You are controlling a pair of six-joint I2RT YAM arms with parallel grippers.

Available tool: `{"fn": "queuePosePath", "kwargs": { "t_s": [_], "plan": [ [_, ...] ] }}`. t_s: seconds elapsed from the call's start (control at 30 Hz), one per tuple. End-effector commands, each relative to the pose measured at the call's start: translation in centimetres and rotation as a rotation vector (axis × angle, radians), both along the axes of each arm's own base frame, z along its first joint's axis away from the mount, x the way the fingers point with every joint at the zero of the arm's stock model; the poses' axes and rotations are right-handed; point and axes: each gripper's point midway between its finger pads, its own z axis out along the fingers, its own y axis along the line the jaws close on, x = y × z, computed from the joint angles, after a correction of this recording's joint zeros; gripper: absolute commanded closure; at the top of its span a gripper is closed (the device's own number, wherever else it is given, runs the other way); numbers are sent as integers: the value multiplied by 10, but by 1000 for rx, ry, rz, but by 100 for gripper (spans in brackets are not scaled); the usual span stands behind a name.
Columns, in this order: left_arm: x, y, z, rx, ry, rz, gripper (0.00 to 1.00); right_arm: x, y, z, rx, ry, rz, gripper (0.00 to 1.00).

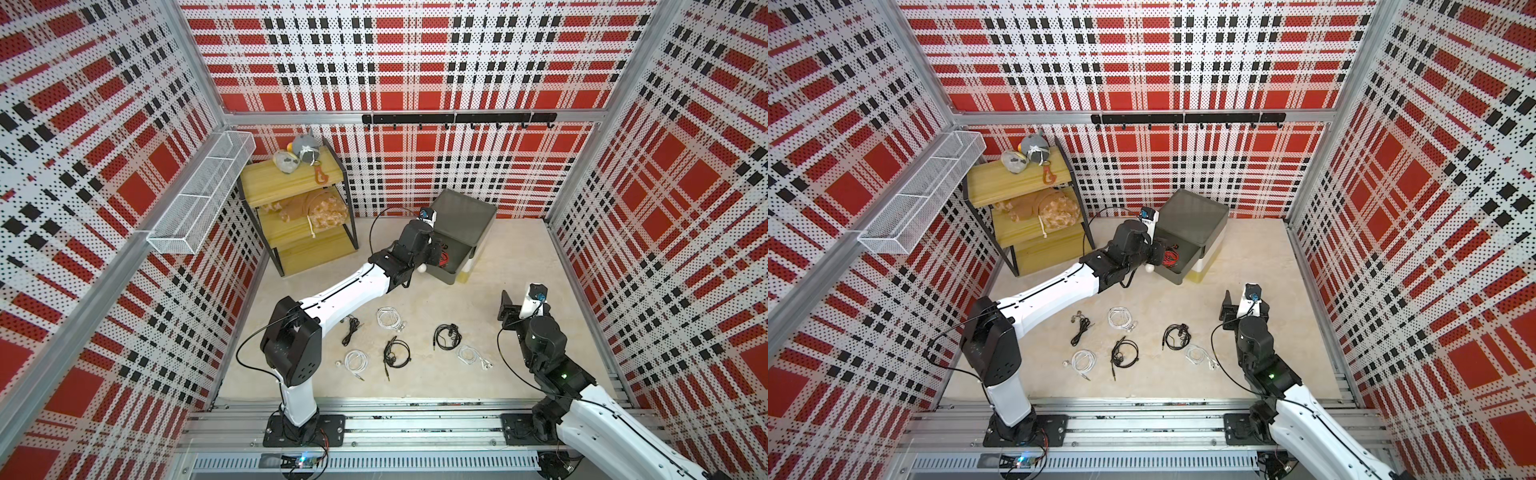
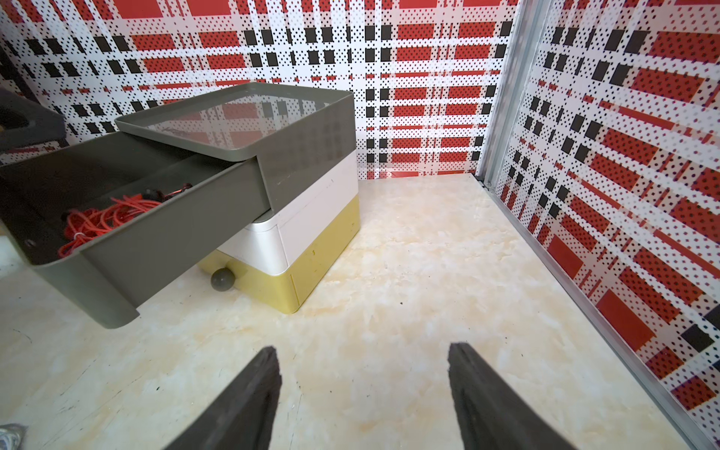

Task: Place the wired earphones into the drawer by color
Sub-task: Place the wired earphones in the drawer.

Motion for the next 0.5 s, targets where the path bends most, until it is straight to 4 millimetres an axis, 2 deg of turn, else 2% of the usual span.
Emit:
{"fn": "queuePosePath", "kwargs": {
  "t_s": [0.0, 0.23, 0.47],
  "plan": [
    [-5, 5, 42, -100, -65, -10, 44, 3, 1, 2, 20, 6, -4, 26],
    [-31, 35, 63, -226, -108, 15, 22, 11, 4, 6, 28, 43, -5, 24],
    [-60, 76, 54, -336, -96, 37, 2, 25, 11, 3, 45, 92, 17, 23]
  ]
}}
